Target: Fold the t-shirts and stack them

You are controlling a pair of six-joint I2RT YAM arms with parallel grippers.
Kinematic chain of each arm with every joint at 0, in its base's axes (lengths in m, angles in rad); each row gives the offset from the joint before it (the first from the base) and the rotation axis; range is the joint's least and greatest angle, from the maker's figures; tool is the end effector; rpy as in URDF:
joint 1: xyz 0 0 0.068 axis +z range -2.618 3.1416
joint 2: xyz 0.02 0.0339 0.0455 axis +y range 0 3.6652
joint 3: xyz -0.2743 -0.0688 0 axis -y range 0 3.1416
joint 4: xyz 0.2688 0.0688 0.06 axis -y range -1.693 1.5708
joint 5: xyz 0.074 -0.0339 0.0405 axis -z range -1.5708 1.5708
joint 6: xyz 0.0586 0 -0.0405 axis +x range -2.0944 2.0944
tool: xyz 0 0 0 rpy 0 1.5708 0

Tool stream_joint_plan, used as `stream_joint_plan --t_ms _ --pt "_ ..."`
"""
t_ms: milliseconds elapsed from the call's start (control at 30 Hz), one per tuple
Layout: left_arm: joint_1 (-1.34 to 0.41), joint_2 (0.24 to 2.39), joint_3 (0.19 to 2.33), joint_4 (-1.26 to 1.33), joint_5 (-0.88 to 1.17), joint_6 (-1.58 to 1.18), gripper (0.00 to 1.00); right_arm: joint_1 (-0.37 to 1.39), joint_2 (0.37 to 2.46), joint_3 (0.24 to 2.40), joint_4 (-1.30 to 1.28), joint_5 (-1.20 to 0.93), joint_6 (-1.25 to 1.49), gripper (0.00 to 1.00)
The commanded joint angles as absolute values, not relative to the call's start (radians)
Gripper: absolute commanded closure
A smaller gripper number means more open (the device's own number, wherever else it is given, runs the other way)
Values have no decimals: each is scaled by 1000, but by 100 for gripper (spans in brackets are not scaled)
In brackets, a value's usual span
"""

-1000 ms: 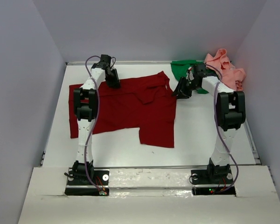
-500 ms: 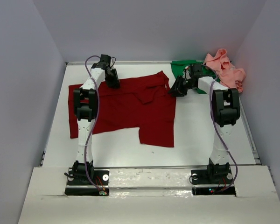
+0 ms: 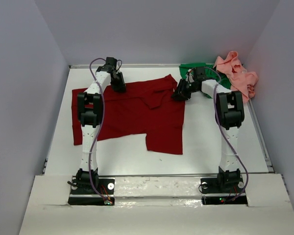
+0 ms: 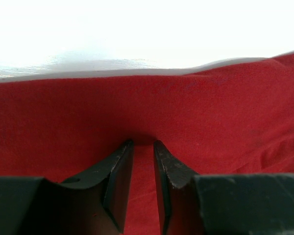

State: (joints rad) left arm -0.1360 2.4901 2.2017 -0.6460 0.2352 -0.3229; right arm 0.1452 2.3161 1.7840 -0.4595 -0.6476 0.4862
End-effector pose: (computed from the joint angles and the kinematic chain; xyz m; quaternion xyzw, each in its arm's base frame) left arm 0.5834 -0.0936 0.1556 -0.0515 0.9426 -0.1792 0.2772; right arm 0.5235 0.1123 0.1294 0.0646 0.9108 0.3739 0.1627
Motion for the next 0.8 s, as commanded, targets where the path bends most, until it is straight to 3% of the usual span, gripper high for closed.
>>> stream_joint_plan --t_ms 0,500,533,700,767 --pt "-135 2474 2163 -721 186 -295 62 155 2341 1855 -423 -661 486 57" --pt "-135 2471 2163 -726 183 -298 62 173 2387 1899 -434 -657 474 59" --pt "-135 2470 2161 -727 180 -298 62 182 2387 1898 -436 -655 471 61" --pt "-135 2468 2161 -729 178 -298 62 183 2378 1896 -449 -650 469 100" --pt "-135 2468 2163 -729 176 -296 62 183 2358 1894 -460 -647 469 100"
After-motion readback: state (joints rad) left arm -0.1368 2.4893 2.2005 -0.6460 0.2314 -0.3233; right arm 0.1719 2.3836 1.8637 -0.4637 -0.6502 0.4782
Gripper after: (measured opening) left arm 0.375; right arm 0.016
